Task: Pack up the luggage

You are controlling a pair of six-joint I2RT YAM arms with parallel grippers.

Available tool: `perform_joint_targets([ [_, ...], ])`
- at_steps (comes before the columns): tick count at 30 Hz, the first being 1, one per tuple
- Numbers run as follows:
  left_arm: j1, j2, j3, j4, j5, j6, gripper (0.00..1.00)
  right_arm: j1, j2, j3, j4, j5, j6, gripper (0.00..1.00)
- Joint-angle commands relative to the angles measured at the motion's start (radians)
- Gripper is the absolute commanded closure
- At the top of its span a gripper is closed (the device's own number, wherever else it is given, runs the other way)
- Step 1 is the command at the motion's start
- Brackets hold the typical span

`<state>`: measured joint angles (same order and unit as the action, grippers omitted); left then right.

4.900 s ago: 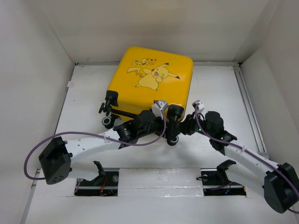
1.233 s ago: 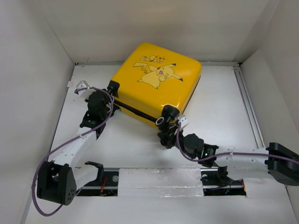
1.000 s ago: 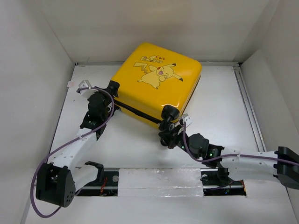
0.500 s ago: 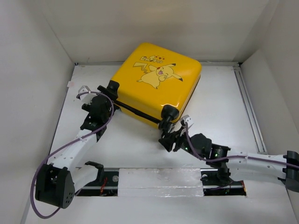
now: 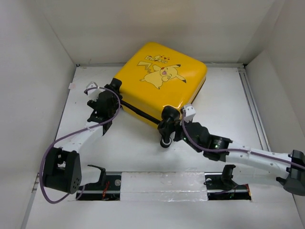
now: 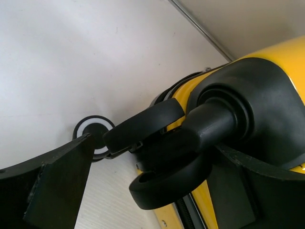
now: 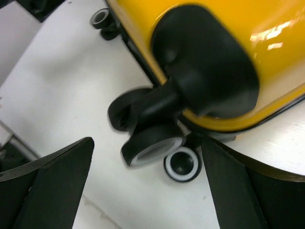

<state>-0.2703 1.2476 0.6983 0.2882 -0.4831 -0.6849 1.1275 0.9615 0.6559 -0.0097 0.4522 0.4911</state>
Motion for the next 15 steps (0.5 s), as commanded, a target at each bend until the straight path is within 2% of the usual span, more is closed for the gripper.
perform_joint_targets([
  [1,-0.014,-0.01,0.021,0.035,0.086,-0.002,0.15,-0.034,0.095,0.094,-0.021,0.031,-0.029,0.0],
  [6,-0.036,-0.105,-0.055,0.075,0.109,-0.051,0.2,-0.052,0.212,0.162,0.028,0.034,-0.029,0.0],
  [8,-0.056,-0.143,-0.068,0.066,0.098,-0.051,0.17,-0.061,0.252,0.171,0.028,0.075,-0.005,0.0],
  [9,-0.056,-0.154,-0.068,0.057,0.109,-0.06,0.15,-0.07,0.261,0.171,0.028,0.086,0.01,0.04],
  [10,-0.056,-0.166,-0.068,0.039,0.109,-0.061,0.1,-0.071,0.261,0.162,0.028,0.104,0.01,0.2],
  [13,-0.056,-0.217,-0.077,0.029,0.143,-0.061,0.03,-0.09,0.254,0.117,0.066,0.123,0.035,0.53],
  [14,-0.056,-0.229,-0.086,0.029,0.158,-0.061,0.01,-0.09,0.22,0.105,0.066,0.123,0.035,0.73],
  [15,-0.056,-0.249,-0.086,0.029,0.158,-0.05,0.01,-0.104,0.197,0.091,0.066,0.134,0.035,0.77],
])
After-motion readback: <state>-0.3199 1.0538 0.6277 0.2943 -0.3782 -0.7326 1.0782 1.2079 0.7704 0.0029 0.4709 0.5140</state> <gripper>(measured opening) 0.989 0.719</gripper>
